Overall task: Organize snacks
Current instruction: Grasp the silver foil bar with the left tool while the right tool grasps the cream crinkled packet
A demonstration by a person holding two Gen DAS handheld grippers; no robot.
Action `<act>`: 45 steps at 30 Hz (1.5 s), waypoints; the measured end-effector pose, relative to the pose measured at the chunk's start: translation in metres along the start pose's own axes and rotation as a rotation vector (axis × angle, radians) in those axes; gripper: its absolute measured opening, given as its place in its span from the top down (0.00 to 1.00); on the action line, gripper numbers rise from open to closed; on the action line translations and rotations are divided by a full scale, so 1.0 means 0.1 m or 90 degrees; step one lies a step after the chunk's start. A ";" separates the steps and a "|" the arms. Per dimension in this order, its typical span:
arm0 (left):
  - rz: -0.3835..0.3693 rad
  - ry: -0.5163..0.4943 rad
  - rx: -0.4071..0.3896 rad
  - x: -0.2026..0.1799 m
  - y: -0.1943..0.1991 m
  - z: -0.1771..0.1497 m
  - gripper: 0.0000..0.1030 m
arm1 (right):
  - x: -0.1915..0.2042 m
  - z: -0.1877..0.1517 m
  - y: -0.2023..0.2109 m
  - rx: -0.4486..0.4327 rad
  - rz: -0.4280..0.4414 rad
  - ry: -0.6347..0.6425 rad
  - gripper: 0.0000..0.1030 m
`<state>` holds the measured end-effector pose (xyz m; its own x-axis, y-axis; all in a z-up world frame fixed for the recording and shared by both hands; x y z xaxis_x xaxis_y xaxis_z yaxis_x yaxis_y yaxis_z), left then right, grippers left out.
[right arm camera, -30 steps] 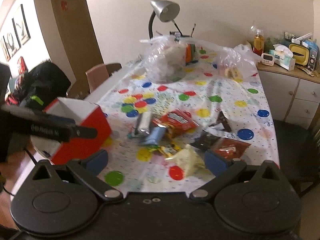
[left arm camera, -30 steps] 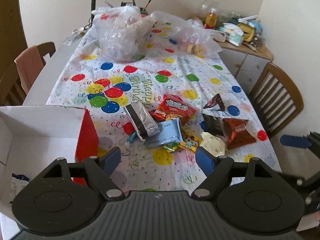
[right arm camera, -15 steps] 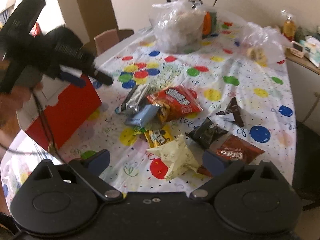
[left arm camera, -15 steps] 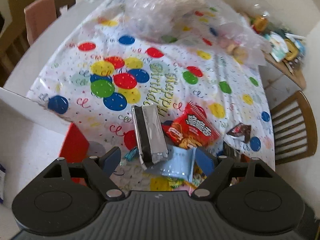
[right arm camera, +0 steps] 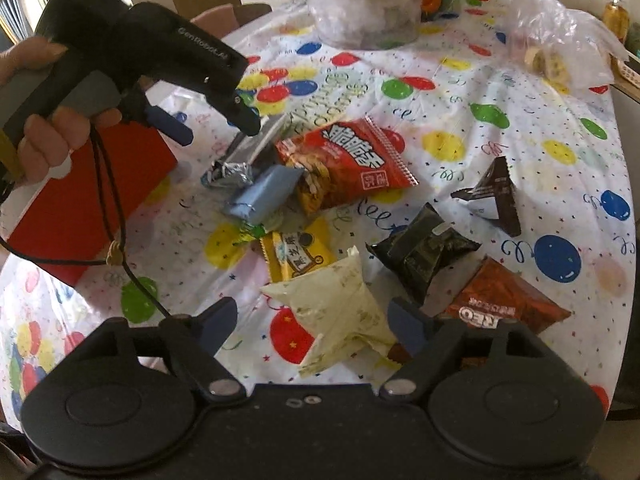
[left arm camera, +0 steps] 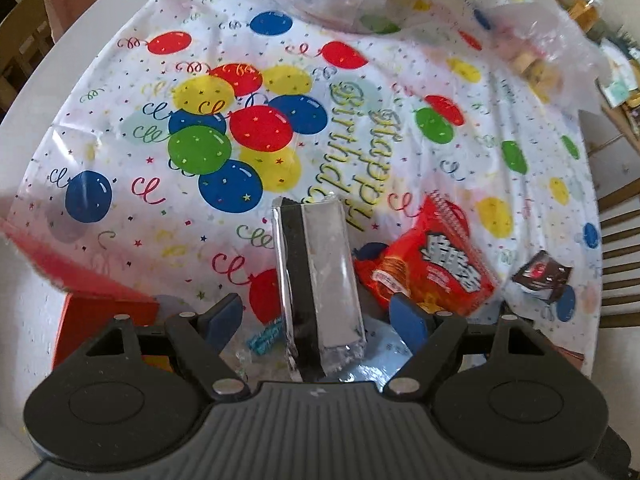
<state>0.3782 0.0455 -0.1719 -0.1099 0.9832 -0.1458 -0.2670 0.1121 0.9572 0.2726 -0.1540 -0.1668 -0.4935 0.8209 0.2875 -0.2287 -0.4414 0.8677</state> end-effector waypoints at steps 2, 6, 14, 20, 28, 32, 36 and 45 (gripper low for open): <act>0.005 0.006 0.003 0.02 -0.06 0.03 0.24 | 0.00 0.01 -0.06 0.010 -0.007 0.007 0.23; 0.010 0.010 0.021 0.04 -0.19 0.07 0.30 | 0.02 0.02 -0.13 0.021 -0.010 0.020 0.25; -0.007 -0.001 0.039 0.01 -0.33 0.04 0.51 | 0.09 0.04 -0.21 0.025 -0.041 0.048 0.32; -0.017 0.001 0.034 0.02 -0.34 0.02 0.58 | 0.10 0.02 -0.25 0.032 -0.067 0.054 0.50; -0.028 0.003 0.018 0.08 -0.21 -0.02 0.59 | 0.11 0.00 -0.22 0.025 -0.071 0.036 0.64; -0.037 0.002 0.004 0.11 -0.08 -0.07 0.59 | 0.15 -0.02 -0.15 0.017 -0.066 0.026 0.66; -0.044 0.001 -0.007 0.13 0.07 -0.15 0.59 | 0.18 -0.05 -0.03 0.001 -0.069 0.014 0.67; -0.079 -0.019 -0.045 0.16 0.57 -0.43 0.59 | 0.38 -0.11 0.39 -0.045 -0.061 -0.026 0.67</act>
<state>0.3200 0.0615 -0.1309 -0.0443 0.9664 -0.2532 -0.3440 0.2232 0.9121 0.2353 -0.1441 -0.1266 -0.4326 0.8740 0.2214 -0.3324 -0.3829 0.8619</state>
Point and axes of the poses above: each gripper's, at about its wrist camera, not at the fingertips, and y roughly against the way its jaws point, x to its left, z to its top, the point moved 1 cm from there along -y, roughly the way its jaws point, and after that the axes turned 6 degrees about -y, right-handed, at the moved point
